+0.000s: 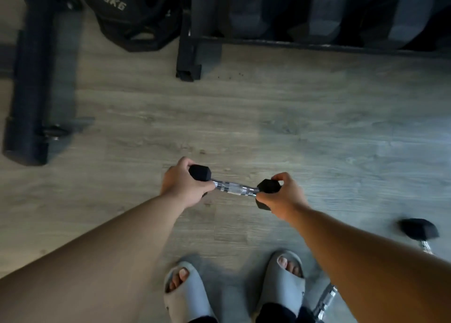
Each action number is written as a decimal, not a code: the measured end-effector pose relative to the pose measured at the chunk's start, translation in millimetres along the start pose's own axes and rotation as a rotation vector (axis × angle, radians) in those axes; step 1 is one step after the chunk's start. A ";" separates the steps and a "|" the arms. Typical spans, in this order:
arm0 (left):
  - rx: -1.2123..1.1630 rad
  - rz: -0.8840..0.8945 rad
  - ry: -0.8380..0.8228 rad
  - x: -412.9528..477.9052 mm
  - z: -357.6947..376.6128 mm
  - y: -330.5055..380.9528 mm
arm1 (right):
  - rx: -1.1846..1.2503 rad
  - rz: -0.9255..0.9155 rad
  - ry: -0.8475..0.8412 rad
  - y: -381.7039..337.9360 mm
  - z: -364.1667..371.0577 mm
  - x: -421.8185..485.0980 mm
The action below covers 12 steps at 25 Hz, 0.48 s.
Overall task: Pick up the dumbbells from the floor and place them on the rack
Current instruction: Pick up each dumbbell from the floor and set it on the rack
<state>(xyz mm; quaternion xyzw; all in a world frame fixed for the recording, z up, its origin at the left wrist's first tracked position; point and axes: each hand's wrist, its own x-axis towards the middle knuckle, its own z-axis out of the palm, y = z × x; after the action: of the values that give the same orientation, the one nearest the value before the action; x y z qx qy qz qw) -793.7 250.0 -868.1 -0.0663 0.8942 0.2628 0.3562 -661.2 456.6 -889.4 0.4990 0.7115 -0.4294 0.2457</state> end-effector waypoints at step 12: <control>0.383 0.576 0.080 -201.0 -328.3 267.4 | 0.608 0.018 0.168 -204.6 -152.8 -301.4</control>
<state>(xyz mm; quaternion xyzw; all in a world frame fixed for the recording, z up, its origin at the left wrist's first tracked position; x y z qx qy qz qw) -925.0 294.4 -420.4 0.2465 0.9227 0.1770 0.2379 -722.7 409.8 -502.0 0.5895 0.5639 -0.5776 0.0294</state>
